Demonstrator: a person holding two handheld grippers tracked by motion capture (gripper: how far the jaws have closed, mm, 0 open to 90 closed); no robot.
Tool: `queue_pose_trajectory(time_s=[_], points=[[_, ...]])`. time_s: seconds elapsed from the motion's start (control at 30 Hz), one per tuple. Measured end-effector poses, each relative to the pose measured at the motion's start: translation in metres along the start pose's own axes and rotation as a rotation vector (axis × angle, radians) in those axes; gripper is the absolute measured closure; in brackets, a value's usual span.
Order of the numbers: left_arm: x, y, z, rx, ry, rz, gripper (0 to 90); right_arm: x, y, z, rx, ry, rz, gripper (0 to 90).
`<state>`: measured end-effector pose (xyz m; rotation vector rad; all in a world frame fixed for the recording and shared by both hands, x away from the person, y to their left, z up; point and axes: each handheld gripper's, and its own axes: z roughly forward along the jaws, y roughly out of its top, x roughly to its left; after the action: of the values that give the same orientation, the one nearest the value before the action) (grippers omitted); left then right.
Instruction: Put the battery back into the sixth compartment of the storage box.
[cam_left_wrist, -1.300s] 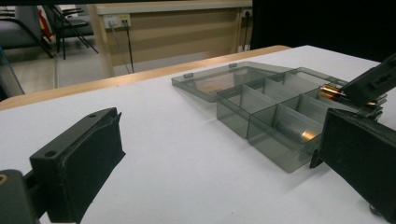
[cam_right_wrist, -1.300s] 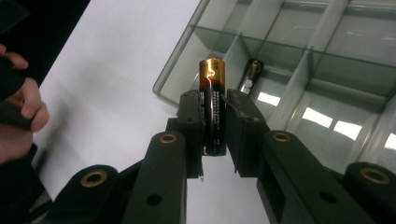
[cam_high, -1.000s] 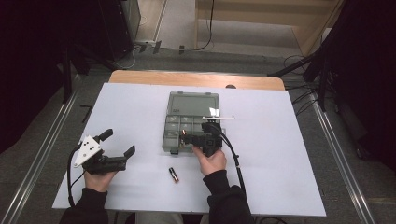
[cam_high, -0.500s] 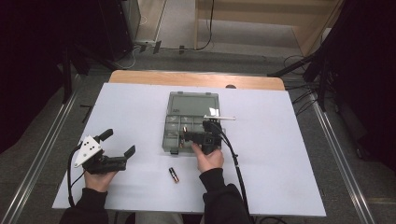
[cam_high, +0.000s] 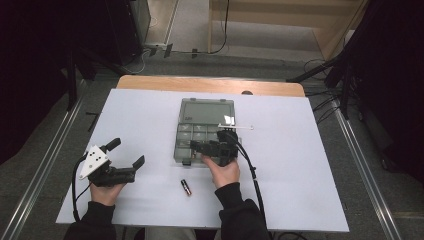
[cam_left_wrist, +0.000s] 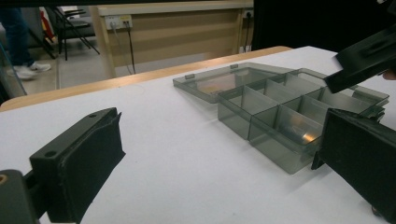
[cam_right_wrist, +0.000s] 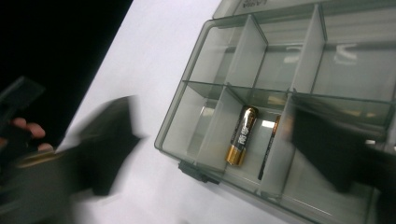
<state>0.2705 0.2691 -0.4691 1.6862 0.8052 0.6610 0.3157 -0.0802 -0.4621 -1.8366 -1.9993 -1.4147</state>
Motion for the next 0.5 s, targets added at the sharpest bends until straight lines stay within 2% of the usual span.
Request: queue_pose_trajectory(time_s=[0.03, 0.07, 0.5], points=[[0.000, 0.000, 0.000, 0.000, 0.000, -0.001, 0.0, 0.002, -0.001, -0.002, -0.002, -0.010, -0.029, 6.4], [0.000, 0.000, 0.000, 0.000, 0.000, -0.001, 0.0, 0.005, -0.002, -0.003, 0.010, 0.008, -0.059, 0.0], [0.000, 0.000, 0.000, 0.000, -0.001, -0.002, 0.0, 0.016, -0.009, -0.012, 0.101, 0.024, -0.148, 0.0]])
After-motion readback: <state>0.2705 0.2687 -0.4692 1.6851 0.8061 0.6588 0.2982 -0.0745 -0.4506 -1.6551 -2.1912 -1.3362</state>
